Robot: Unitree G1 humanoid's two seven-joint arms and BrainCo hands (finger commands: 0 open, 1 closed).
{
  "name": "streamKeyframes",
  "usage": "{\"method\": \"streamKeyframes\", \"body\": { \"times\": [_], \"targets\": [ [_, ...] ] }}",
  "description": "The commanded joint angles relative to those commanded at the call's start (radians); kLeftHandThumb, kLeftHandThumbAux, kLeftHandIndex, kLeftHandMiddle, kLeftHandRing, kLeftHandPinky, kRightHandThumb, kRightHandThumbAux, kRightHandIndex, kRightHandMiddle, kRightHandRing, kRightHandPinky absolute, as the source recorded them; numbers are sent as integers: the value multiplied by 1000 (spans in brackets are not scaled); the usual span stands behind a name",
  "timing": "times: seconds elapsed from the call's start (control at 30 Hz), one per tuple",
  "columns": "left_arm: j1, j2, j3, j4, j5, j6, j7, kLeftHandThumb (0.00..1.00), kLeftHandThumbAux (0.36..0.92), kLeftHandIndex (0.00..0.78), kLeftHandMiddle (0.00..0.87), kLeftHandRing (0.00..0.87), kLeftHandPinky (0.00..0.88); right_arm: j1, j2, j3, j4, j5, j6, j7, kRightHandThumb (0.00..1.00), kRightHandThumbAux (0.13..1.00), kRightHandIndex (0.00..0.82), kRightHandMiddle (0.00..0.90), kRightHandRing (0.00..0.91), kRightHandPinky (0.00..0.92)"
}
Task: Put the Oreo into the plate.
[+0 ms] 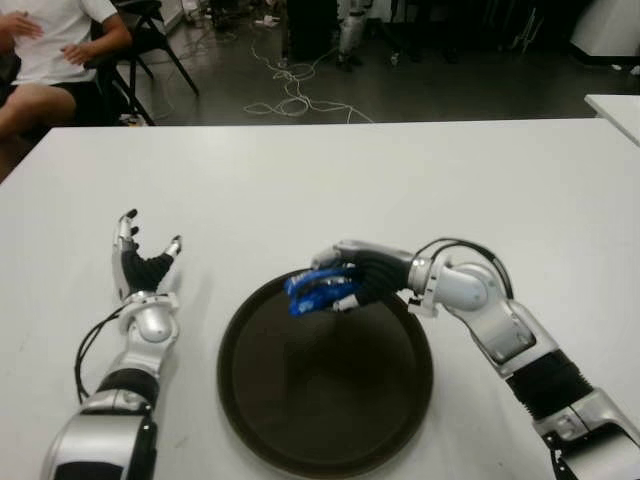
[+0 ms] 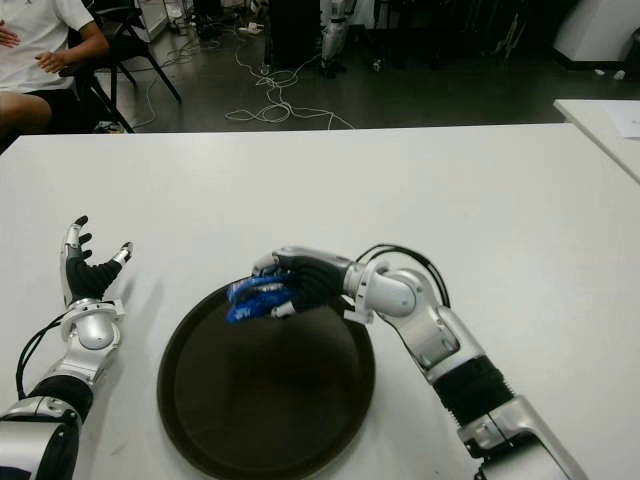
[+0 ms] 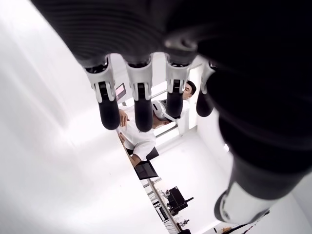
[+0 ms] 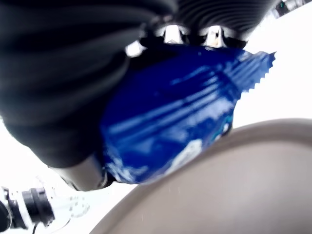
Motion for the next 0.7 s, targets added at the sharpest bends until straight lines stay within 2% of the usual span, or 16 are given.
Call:
{"method": "streamKeyframes", "body": {
  "times": [0.17,0.37,0.7],
  "targets": [
    [-2,-1,3,1,-4,2,-3,278,779,109,95,123,193,-7,3,-4,9,19,11,39,0,562,55,75,81,78],
    [-3,-3,6,2,-9,1,-8,298,775,107,91,116,186,-21,-5,1,14,12,30,70,0,529,37,70,69,73],
    [-1,-3,8,-1,-9,-4,-12,293,777,115,109,129,188,-36,3,1,44,12,32,79,0,496,28,73,73,71]
  ]
}}
